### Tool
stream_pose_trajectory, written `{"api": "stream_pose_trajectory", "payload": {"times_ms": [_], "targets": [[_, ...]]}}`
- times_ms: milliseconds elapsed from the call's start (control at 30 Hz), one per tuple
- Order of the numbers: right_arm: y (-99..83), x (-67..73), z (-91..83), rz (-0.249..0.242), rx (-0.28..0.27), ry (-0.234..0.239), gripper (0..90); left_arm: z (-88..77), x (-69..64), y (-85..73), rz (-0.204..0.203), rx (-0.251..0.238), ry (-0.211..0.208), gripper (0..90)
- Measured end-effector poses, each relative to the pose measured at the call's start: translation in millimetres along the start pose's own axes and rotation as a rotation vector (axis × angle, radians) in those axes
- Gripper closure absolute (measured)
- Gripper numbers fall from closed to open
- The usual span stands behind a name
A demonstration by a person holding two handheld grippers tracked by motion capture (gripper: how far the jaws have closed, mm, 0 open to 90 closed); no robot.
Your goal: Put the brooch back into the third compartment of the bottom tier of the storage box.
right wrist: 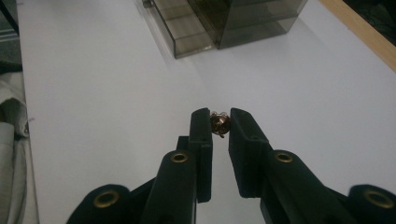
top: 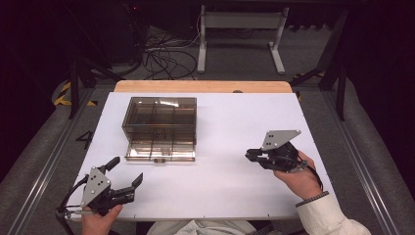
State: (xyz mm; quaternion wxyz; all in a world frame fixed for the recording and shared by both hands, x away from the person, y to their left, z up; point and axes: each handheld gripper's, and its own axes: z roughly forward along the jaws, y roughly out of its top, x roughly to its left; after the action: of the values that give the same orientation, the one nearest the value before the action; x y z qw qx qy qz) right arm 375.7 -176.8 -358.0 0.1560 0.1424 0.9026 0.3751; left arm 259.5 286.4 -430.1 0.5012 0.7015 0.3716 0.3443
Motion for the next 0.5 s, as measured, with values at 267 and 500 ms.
{"api": "stream_pose_trajectory", "payload": {"times_ms": [267,500], "targets": [[20.1,0.8,14.4,-0.001,-0.044,0.018,80.1,-0.4,0.5,-0.3,0.001,0.000,-0.001,12.8],[33.5,-0.7,29.1,0.019,-0.078,0.032,80.1,-0.3,0.5,-0.3,0.003,-0.001,-0.004,12.8]]}}
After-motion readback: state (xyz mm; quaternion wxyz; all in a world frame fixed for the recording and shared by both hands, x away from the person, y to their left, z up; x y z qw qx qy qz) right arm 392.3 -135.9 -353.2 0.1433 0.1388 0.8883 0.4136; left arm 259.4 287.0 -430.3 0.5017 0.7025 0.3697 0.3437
